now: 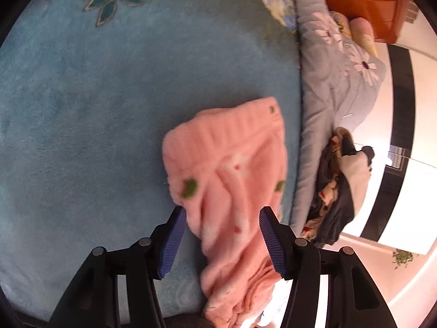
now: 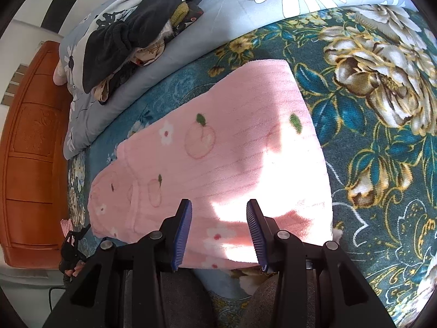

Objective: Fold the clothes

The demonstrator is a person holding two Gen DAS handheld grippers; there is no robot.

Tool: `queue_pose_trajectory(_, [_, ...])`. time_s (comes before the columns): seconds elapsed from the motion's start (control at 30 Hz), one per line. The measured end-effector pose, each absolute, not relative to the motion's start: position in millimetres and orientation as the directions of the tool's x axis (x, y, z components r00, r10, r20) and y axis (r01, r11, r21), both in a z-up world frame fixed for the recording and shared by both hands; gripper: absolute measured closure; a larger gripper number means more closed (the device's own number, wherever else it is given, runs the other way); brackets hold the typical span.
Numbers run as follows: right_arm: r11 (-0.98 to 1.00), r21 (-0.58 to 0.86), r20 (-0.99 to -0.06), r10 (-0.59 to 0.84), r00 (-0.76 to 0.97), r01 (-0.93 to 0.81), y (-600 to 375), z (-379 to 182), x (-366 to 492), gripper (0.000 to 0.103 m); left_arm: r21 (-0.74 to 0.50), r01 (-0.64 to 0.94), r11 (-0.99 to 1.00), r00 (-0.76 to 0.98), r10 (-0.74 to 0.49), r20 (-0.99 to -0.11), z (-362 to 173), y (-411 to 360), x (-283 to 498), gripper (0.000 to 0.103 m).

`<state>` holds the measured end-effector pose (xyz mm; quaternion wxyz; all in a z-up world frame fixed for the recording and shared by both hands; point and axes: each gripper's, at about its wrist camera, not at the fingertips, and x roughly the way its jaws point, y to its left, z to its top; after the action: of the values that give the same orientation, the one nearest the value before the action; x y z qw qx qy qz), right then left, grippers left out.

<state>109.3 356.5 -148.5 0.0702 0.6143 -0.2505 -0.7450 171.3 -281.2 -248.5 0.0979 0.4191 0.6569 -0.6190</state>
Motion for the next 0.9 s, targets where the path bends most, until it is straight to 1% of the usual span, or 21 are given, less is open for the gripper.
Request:
queue_pose_trajectory(0.1, [-0.864,0.461,-0.879,-0.414,-0.237,-0.201,356.0,-148.1,108.8,0.060,-0.739,0.661,-0.131,-0.638,0.422,-0.645,-248.7,-283.4,158.1,0.043])
queue_pose_trajectory(0.13, [-0.864,0.462,-0.878,-0.415,-0.237,-0.200,355.8,-147.9,108.6,0.060,-0.725,0.676,-0.131,-0.629,0.411,-0.660,-252.4,-284.4,154.9,0.043])
queue_pose_trajectory(0.23, [-0.863,0.464,-0.877,-0.417,-0.239,-0.198,355.2,-147.5,108.1,0.060,-0.695,0.716,-0.069,-0.617,0.403,-0.676,-271.7,-288.4,158.9,0.043])
queue_pose_trajectory(0.27, [-0.863,0.465,-0.877,-0.417,-0.239,-0.197,355.0,-147.4,107.9,0.060,-0.685,0.726,-0.061,-0.611,0.401,-0.683,-275.9,-286.8,156.6,0.045])
queue_pose_trajectory(0.33, [-0.863,0.466,-0.876,-0.419,-0.240,-0.196,354.6,-147.1,107.5,0.060,-0.686,0.725,-0.062,-0.617,0.384,-0.687,-276.5,-286.1,153.9,0.045])
queue_pose_trajectory(0.4, [-0.862,0.466,-0.876,-0.418,-0.239,-0.198,354.9,-147.3,107.4,0.060,-0.692,0.719,-0.068,-0.628,0.363,-0.688,-275.1,-285.9,151.7,0.058])
queue_pose_trajectory(0.43, [-0.862,0.465,-0.877,-0.417,-0.238,-0.201,355.6,-147.9,107.4,0.060,-0.692,0.718,-0.076,-0.628,0.360,-0.690,-274.3,-285.7,149.5,0.080])
queue_pose_trajectory(0.47, [-0.862,0.463,-0.878,-0.416,-0.237,-0.204,356.3,-148.5,107.4,0.060,-0.691,0.718,-0.087,-0.624,0.361,-0.693,-273.5,-285.2,146.5,0.086])
queue_pose_trajectory(0.5, [-0.861,0.464,-0.878,-0.416,-0.237,-0.208,357.2,-148.6,107.5,0.060,-0.703,0.705,-0.099,-0.632,0.362,-0.685,-271.1,-285.4,144.7,0.089])
queue_pose_trajectory(0.57, [-0.859,0.466,-0.876,-0.417,-0.241,-0.211,358.7,-148.1,107.5,0.060,-0.748,0.652,-0.124,-0.670,0.369,-0.644,-262.1,-286.7,144.4,0.091])
queue_pose_trajectory(0.63, [-0.859,0.466,-0.876,-0.416,-0.242,-0.211,359.8,-147.4,107.7,0.060,-0.816,0.563,-0.134,-0.729,0.385,-0.566,-248.6,-290.6,153.4,0.092])
queue_pose_trajectory(0.73, [-0.858,0.467,-0.876,-0.416,-0.246,-0.213,361.7,-146.7,107.7,0.060,-0.855,0.486,-0.182,-0.770,0.374,-0.518,-235.2,-297.6,177.9,0.092])
queue_pose_trajectory(0.77, [-0.857,0.468,-0.875,-0.416,-0.248,-0.214,362.4,-146.5,107.6,0.060,-0.843,0.497,-0.204,-0.761,0.365,-0.537,-238.0,-300.3,185.6,0.092])
queue_pose_trajectory(0.83, [-0.856,0.469,-0.874,-0.416,-0.252,-0.216,363.7,-146.1,107.4,0.060,-0.763,0.605,-0.229,-0.684,0.341,-0.645,-263.8,-309.1,200.8,0.093])
queue_pose_trajectory(0.87, [-0.856,0.470,-0.874,-0.416,-0.251,-0.217,363.7,-146.6,107.4,0.060,-0.738,0.641,-0.209,-0.658,0.344,-0.670,-278.7,-313.3,207.6,0.093])
queue_pose_trajectory(0.9, [-0.855,0.470,-0.874,-0.417,-0.250,-0.217,363.4,-147.2,107.5,0.060,-0.744,0.646,-0.169,-0.665,0.354,-0.658,-288.6,-315.5,212.7,0.093])
